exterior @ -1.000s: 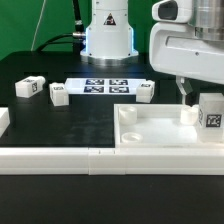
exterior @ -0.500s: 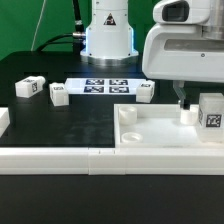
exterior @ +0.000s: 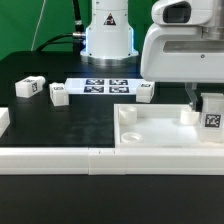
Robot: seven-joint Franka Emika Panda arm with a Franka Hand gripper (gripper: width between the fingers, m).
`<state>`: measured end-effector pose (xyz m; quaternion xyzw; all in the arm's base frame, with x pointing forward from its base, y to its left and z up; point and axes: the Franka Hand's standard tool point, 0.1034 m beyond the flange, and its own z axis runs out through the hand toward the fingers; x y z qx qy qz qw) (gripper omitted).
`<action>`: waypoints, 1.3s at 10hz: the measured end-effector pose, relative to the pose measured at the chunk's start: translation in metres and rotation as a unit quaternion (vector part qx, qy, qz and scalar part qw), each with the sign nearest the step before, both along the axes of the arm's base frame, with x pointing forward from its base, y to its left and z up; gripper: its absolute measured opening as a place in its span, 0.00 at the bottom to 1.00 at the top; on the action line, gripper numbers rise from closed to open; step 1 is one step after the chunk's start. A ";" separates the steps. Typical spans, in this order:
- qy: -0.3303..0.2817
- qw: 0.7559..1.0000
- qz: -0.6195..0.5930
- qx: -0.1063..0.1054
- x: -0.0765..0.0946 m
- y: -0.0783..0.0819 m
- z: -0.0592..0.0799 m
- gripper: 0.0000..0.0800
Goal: Assemble one leg
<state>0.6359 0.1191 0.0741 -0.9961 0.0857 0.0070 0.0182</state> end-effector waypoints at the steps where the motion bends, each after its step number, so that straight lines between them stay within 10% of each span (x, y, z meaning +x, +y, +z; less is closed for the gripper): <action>1: 0.000 1.000 0.001 0.000 0.000 0.000 0.000 0.36; 8: 0.015 0.955 -0.296 0.008 0.000 -0.004 -0.001 0.36; 13: 0.032 0.832 -0.553 0.012 0.001 -0.005 -0.001 0.36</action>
Offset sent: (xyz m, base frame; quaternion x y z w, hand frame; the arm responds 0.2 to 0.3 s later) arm 0.0009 -0.0073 -0.0037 0.0029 0.0052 0.2554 0.9668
